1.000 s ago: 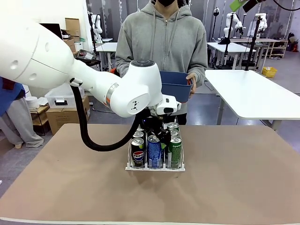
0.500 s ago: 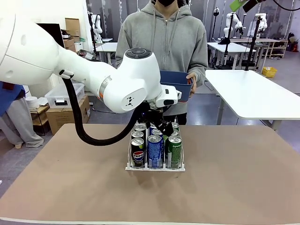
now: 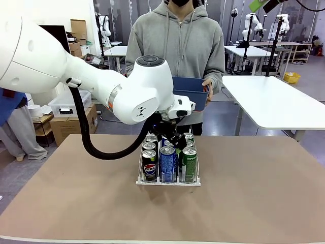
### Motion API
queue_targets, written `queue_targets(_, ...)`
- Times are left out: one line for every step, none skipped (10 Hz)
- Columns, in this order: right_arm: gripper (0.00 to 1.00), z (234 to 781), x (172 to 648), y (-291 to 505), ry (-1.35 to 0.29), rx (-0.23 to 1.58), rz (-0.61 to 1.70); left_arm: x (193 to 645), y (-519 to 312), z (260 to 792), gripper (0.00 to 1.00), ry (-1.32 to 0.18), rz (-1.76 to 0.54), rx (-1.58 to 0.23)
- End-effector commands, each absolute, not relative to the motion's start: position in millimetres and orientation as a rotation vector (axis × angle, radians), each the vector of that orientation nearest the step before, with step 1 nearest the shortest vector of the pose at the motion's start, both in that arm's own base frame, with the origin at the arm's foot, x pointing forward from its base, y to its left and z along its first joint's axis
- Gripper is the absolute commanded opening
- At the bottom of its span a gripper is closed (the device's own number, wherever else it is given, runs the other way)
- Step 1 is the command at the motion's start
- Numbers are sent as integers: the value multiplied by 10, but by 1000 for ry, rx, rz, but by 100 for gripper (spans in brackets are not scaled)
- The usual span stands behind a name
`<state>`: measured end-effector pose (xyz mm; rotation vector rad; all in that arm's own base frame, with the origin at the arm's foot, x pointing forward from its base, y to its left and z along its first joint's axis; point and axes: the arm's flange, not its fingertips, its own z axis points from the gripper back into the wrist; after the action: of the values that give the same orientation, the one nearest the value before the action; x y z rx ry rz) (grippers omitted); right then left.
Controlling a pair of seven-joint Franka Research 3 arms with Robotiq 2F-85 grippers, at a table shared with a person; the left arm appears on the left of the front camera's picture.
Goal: Fill the beverage cans into the dispenser.
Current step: Place the picked Ionic drink in the line of the Automatic Can Dispenser with the same cans.
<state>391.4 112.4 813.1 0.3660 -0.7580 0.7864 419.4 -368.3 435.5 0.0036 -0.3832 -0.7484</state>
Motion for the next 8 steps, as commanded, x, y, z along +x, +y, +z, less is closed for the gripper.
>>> queue_targets(100,8119,3902,1116,-757,367,785,4221,-3688,4390,100,-375,-748,10)
queue_targets(100,8119,3902,1116,-757,367,785,4194,-3683,4355,100,-383,-748,4)
queue_targets(100,8119,3902,1116,-757,367,785,4244,-3566,4518,100,-360,-834,-26)
queue_targets(100,8119,3902,1116,-757,367,785,4200,-3420,4694,100,-294,-959,-79)
queue_targets(100,8119,3902,1116,-757,367,785,4117,-3206,4919,100,-268,-1014,-86)
queue_targets(100,8119,3902,1116,-757,367,785,4101,-3097,5119,100,-287,-1040,-141)
queue_targets(100,8119,3902,1116,-757,367,785,4110,-2838,5403,100,-288,-1061,-181)
queue_targets(100,8119,3902,1116,-757,367,785,4122,-2674,5631,100,-308,-1059,-208)
